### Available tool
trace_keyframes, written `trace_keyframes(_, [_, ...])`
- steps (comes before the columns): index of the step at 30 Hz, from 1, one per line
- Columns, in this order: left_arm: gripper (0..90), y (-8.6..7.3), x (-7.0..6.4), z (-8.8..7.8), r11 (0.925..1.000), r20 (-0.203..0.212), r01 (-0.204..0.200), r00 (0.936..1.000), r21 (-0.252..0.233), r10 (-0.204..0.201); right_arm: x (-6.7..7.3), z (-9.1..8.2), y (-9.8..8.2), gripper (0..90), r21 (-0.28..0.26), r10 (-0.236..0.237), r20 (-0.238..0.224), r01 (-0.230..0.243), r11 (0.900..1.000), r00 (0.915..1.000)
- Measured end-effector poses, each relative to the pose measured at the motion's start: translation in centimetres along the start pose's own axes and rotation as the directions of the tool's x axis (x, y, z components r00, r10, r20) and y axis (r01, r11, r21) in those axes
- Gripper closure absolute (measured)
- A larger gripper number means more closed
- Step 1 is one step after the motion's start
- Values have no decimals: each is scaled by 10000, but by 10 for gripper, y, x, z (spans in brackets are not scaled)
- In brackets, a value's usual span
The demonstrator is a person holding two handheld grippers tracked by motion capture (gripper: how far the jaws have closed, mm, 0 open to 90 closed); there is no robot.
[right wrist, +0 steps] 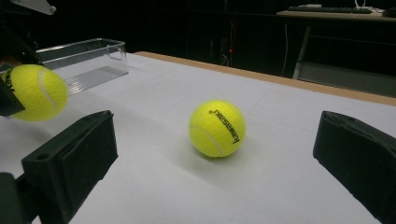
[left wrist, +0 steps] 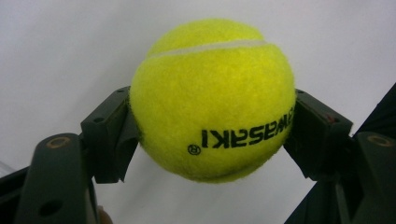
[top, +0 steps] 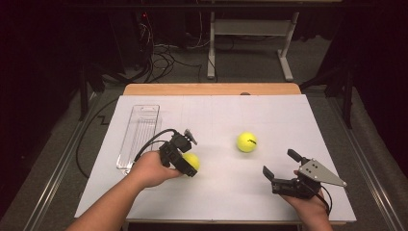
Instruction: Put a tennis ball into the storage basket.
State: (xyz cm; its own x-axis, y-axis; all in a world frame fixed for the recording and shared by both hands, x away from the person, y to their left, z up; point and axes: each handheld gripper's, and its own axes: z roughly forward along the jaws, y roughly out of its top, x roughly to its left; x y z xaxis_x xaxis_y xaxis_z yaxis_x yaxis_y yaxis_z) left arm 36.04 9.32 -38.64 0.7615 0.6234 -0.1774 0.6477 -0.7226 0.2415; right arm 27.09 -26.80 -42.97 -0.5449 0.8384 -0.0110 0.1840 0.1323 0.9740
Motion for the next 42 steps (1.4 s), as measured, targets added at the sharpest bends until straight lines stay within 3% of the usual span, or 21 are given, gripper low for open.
trace_keyframes(5, [265, -8, 6, -4, 9997, 26, 161, 9999, 159, -162, 0, 0, 0, 2, 0, 2, 10, -2, 10000, 10000])
trace_keyframes(8, [265, -13, 13, -6, 9982, 104, 473, 9988, 371, -477, 0, 0, 0, 2, 10, -3, 7, 3, 10000, 10000])
trace_keyframes(17, [264, -21, 21, -14, 9961, -6, 802, 9968, 372, -802, 0, 0, 0, 2, -2, -27, 7, 27, 10000, 10000])
trace_keyframes(22, [264, -25, 26, -20, 9933, 146, 1007, 9947, 567, -1017, 1, 0, 0, 1, -13, -53, -11, 53, 10000, 10000])
trace_keyframes(28, [264, -28, 34, -30, 9899, -82, 1286, 9917, 590, -1284, 1, 0, 0, 2, -11, -59, -26, 58, 10000, 10000])
trace_keyframes(35, [264, -29, 37, -37, 9890, -29, 1331, 9911, 643, -1332, 1, 1, 0, 2, -12, -56, -16, 56, 10000, 10000])
trace_keyframes(42, [264, -25, 43, -44, 9864, -253, 1398, 9901, 861, -1381, 2, 1, 0, 2, -13, -56, -20, 56, 10000, 10000])
